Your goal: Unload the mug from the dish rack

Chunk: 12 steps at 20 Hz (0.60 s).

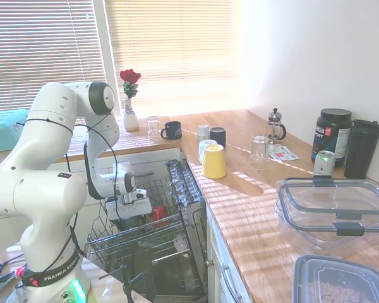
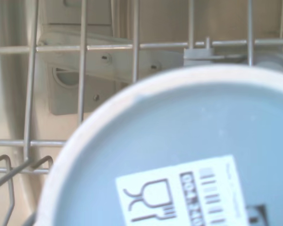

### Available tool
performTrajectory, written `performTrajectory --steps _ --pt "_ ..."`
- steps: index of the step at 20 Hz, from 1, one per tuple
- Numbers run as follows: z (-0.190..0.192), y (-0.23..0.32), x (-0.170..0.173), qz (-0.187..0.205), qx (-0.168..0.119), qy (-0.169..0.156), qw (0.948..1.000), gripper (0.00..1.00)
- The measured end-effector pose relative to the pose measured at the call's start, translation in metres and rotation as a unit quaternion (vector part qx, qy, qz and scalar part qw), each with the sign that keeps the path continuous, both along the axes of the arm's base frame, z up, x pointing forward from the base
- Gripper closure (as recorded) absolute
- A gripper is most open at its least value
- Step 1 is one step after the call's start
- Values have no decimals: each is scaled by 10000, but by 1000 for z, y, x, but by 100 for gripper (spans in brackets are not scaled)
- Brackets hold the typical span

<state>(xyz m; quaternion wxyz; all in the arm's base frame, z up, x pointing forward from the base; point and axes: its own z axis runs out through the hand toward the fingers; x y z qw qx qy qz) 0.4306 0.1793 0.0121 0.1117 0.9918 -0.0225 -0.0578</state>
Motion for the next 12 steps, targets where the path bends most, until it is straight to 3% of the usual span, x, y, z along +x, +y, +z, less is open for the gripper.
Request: performTrajectory --steps 12 --pt "4 9 -2 -120 31 8 9999 100"
